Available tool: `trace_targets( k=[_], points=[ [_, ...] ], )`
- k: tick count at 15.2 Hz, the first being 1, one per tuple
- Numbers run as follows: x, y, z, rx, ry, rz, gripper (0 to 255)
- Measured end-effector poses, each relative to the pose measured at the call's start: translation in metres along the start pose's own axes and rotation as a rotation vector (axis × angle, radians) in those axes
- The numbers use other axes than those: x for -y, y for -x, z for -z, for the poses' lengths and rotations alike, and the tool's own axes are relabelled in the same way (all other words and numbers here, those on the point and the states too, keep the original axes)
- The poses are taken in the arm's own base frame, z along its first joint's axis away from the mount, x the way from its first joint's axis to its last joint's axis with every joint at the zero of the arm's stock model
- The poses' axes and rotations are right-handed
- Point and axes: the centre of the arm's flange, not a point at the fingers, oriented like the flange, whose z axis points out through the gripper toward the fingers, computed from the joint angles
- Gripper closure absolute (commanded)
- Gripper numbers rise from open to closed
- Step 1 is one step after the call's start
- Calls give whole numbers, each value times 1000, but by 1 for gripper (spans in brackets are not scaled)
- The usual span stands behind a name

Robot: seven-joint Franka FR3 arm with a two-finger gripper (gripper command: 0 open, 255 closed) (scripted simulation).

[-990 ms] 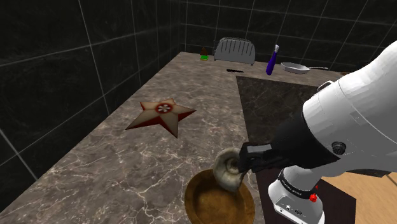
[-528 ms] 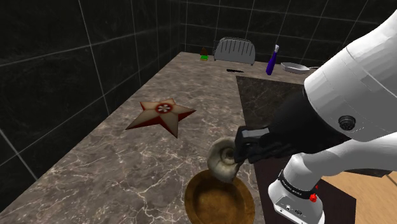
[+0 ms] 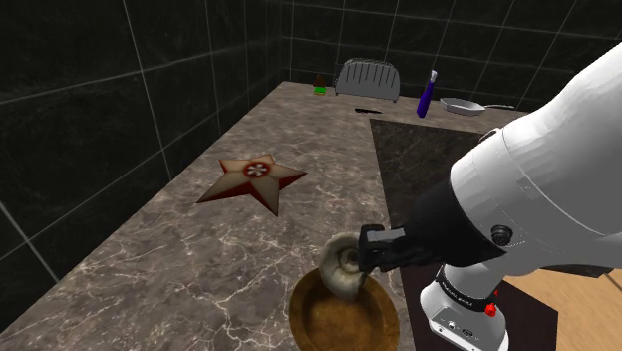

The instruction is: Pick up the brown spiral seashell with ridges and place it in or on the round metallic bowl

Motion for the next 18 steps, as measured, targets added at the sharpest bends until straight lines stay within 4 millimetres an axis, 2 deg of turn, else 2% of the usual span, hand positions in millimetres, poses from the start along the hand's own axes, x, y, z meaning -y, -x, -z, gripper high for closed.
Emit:
trace_targets(
  k=[9,15,16,18],
  points=[
    [-11,18,-41,0,0,0,255],
    [-11,20,-44,0,0,0,255],
    [-11,20,-44,0,0,0,0],
    [-11,20,-44,0,0,0,0]
  ],
)
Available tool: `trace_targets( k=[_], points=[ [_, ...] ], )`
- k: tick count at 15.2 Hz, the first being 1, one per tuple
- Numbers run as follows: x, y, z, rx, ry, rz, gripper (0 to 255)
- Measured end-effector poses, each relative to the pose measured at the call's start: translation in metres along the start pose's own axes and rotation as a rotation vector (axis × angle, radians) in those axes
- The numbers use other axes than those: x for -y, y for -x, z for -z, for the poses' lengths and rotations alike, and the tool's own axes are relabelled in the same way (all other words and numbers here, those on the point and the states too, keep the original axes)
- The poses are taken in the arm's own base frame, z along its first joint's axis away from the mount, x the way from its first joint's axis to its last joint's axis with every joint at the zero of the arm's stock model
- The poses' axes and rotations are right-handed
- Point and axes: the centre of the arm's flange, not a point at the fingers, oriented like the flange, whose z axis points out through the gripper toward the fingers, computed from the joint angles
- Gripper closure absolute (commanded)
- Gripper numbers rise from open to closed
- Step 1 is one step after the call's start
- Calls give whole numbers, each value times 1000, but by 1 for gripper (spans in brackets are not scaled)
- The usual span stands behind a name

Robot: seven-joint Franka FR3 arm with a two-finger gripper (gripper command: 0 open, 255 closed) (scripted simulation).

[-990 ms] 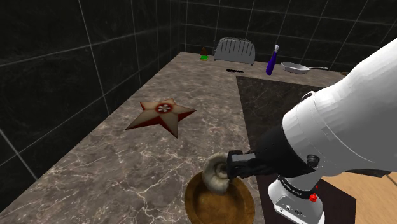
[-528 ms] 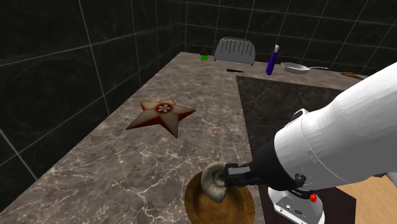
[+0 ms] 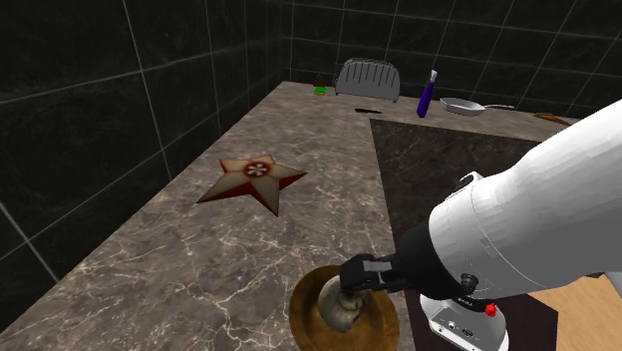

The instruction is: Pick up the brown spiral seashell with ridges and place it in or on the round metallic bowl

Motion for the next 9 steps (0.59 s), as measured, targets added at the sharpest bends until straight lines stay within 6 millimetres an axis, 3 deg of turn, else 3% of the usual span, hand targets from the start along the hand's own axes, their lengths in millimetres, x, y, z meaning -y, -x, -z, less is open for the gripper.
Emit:
trace_targets(
  k=[4,9],
  points=[
    [0,0,0,0,0,0,0],
    [0,-1,45,0,-1,0,0]
  ],
)
